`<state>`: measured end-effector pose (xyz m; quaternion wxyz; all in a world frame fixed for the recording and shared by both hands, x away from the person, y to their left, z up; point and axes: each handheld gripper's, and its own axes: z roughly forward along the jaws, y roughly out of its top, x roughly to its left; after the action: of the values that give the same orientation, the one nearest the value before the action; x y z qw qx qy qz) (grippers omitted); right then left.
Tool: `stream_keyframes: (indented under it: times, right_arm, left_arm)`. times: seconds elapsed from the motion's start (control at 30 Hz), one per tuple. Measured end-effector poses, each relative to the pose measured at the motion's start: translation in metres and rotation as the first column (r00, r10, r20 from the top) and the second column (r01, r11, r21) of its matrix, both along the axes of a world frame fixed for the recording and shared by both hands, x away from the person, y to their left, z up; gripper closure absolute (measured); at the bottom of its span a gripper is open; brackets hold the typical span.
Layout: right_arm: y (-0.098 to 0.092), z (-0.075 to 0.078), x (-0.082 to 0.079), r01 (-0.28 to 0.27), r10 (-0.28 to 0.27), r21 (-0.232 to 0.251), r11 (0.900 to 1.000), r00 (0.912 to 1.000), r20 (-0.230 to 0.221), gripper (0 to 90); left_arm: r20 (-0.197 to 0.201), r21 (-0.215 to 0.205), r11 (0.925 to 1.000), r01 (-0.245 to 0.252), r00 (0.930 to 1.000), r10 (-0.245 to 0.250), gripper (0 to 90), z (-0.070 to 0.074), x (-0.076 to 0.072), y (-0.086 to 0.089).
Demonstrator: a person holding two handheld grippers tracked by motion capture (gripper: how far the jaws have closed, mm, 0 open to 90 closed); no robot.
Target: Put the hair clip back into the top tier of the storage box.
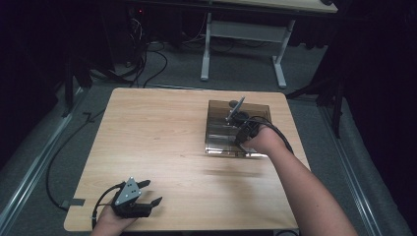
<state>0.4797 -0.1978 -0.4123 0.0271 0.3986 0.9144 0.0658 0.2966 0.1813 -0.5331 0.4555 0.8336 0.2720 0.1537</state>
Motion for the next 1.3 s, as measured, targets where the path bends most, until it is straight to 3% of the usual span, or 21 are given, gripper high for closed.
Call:
stream_keyframes:
  times: [0.27, 0.63, 0.67, 0.7, 0.9, 1.07, 1.3]
  right_arm:
    - [-0.001, -0.007, 0.002, 0.01, -0.01, 0.011, 1.0, 0.9999, -0.011, 78.1]
    - [-0.004, 0.01, -0.003, 0.03, -0.031, 0.036, 0.999, 0.9994, 0.016, 73.7]
    - [-0.002, 0.013, -0.007, 0.069, -0.07, 0.037, 0.997, 0.9976, 0.0, 73.7]
    - [-0.004, 0.014, -0.007, 0.048, -0.048, 0.043, 0.998, 0.9988, 0.005, 73.9]
    - [-0.01, 0.021, -0.02, 0.072, -0.072, 0.042, 0.997, 0.9974, 0.002, 78.1]
    - [-0.015, 0.023, -0.04, 0.07, -0.07, 0.04, 0.997, 0.9975, 0.002, 84.9]
    - [-0.023, 0.024, -0.068, 0.075, -0.077, 0.066, 0.995, 0.9968, 0.023, 85.4]
  left_arm:
    - [-0.001, 0.001, 1.0, 0.002, 1.0, -0.002, 27.0, 0.0, 0.0, 0.0]
    - [-0.001, 0.005, 1.0, 0.005, 1.0, -0.005, 27.0, 0.0, 0.0, 0.0]
    - [-0.001, 0.005, 1.0, 0.005, 1.0, -0.005, 27.0, 0.0, 0.0, 0.0]
    - [-0.001, 0.005, 1.0, 0.005, 1.0, -0.005, 27.0, 0.0, 0.0, 0.0]
    - [0.001, 0.004, 1.0, 0.005, 1.0, -0.005, 27.0, 0.0, 0.0, 0.0]
    - [0.0, 0.009, 1.0, -0.003, 1.0, 0.003, 27.0, 0.0, 0.0, -0.001]
    - [0.006, 0.005, 0.9999, -0.014, 0.9999, 0.014, 27.0, 0.0, 0.0, -0.001]
